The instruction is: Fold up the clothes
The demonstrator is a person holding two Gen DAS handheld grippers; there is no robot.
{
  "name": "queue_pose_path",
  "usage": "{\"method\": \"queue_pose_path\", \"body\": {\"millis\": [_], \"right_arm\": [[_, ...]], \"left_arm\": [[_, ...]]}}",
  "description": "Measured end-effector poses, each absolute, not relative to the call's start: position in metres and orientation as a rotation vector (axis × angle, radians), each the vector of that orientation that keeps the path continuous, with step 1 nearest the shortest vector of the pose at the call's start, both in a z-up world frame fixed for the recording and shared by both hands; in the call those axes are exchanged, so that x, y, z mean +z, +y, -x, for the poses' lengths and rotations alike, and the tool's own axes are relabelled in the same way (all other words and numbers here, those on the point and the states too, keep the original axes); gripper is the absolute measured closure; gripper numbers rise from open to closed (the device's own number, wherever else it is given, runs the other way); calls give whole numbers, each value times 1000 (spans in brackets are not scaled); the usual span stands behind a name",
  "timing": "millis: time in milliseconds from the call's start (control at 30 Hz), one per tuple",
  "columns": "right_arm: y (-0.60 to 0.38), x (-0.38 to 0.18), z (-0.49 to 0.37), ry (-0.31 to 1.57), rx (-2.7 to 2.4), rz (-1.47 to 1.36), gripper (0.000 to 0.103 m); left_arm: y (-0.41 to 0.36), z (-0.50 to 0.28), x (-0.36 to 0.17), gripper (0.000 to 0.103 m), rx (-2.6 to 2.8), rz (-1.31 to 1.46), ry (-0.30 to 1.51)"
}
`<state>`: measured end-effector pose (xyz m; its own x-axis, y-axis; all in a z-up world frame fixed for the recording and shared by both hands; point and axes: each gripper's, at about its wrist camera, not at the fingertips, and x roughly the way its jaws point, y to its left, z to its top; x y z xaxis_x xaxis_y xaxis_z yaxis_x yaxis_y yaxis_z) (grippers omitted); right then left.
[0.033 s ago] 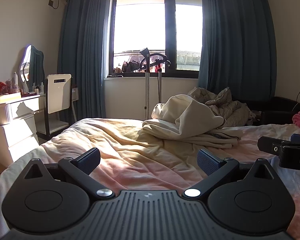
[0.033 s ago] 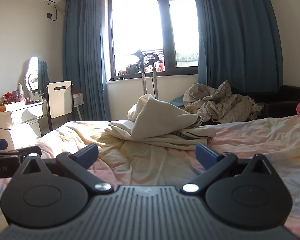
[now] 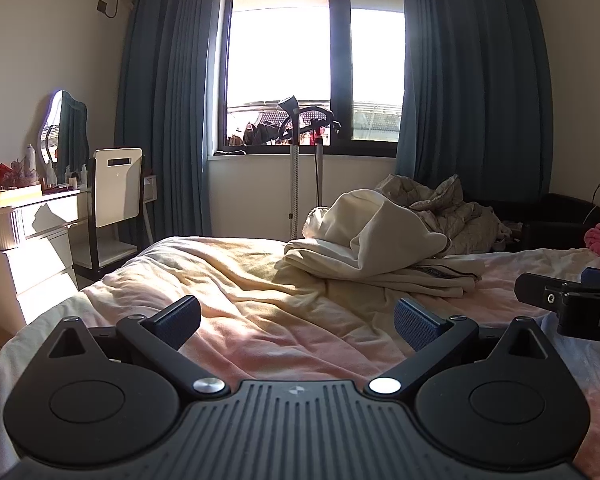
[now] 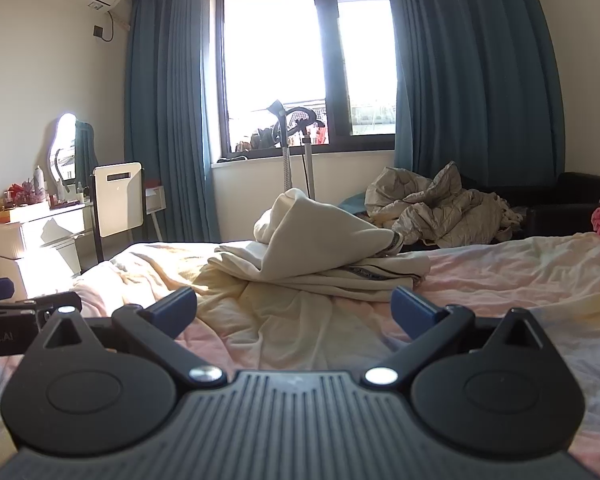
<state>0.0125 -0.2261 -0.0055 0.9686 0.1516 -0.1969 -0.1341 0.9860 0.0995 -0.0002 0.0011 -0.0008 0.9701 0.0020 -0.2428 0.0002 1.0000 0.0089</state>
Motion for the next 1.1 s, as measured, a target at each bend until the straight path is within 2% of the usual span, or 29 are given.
{"method": "queue_pose_path", "body": {"millis": [1100], "right_arm": [[-226,-9,-12,182,164,-78,0]], "left_arm": [[9,-4,-8,0,-26,2,244]]}}
